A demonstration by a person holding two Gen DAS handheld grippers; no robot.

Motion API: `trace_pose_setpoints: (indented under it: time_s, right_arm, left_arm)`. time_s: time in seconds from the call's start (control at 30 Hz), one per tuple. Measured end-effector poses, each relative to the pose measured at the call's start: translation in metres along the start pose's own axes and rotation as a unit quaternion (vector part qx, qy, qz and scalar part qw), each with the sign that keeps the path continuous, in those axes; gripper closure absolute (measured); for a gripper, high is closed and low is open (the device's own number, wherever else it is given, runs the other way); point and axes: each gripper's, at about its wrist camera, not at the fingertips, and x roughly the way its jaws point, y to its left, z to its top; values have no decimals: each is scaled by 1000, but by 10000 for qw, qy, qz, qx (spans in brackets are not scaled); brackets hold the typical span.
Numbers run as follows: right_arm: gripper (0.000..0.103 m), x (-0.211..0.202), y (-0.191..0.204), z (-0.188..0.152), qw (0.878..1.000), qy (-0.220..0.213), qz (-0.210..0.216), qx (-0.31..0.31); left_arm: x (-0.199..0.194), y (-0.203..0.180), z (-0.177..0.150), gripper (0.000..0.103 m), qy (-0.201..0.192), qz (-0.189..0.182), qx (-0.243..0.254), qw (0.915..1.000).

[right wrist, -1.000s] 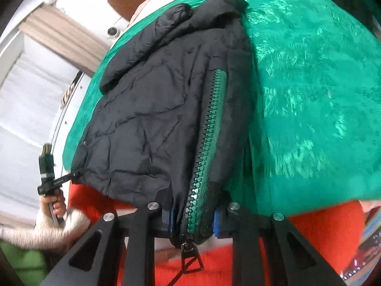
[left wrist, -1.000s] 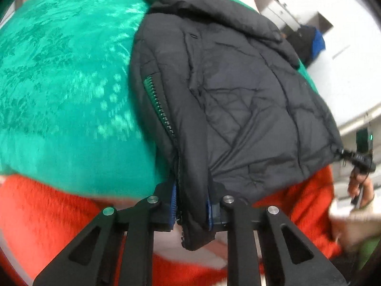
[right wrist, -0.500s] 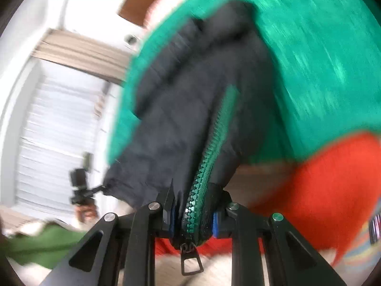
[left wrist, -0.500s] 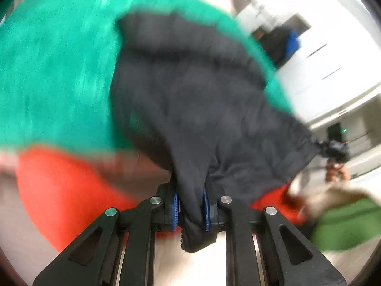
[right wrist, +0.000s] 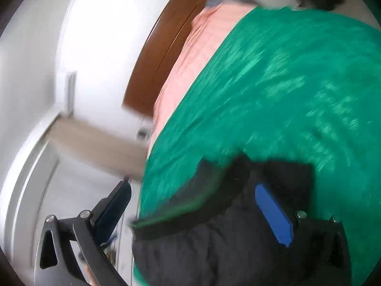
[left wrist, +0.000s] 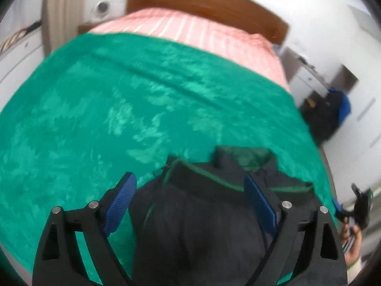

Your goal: Fold large clothes

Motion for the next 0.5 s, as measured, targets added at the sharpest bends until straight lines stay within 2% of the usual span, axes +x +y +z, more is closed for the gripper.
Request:
trace_pose_setpoints:
  time_s: [0.07,0.13,0.17,0.2,0.23,0.27,0.3,0.33,0.37,0.4,0.43,0.47,0.5]
  right_arm:
    - [0,1,0,-5,9997,50,-171,-156]
    - [0,13,9,-18,9931,479,-621,-874]
    - [0,21,14,-25,9866,666,-885,-1197]
    - [0,32,16,-33,9754,894,-1241,-1589]
    - [0,38,11,-43,9655,1054,-1518,-1836]
    - [0,53,7,-51,9541,1244,-1825,-2024]
    - [2,52,-4,-60,9499,1371,-1909,-2061]
    - [18,59,-8,-65,9468,1544,-1930,-2062]
    - [39,66,-11,-71,9420,1633,-2025,-2121]
    - [46,67,-9,-76,9352,1553,-2201,-2297]
    - [61,65,0,-78,9284,1411,-2319,-2538]
    - [71,61,6,-76,9252,1283,-2344,-2693]
    - [73,53,15,-75,9233,1106,-2357,-2823]
  left_arm:
    - [14,10,-11,7,71,-12,53,10000]
    - [33,17,-31,6,154,268,257,9992]
    - [39,15,-38,6,219,392,311,9985]
    - [59,24,-49,6,434,610,340,9966]
    - [73,32,-52,6,558,679,305,9957]
    - [89,38,-61,7,720,713,198,9947]
    - [102,47,-70,11,830,568,-23,9949]
    - [108,49,-75,19,839,431,-141,9954]
    - [111,51,-79,45,825,159,-300,9960]
    - [111,49,-80,59,787,-12,-370,9962]
    - [105,40,-76,64,623,134,-249,9977]
    - [101,34,-74,72,513,208,-135,9984]
    - [93,25,-68,72,326,230,7,9992]
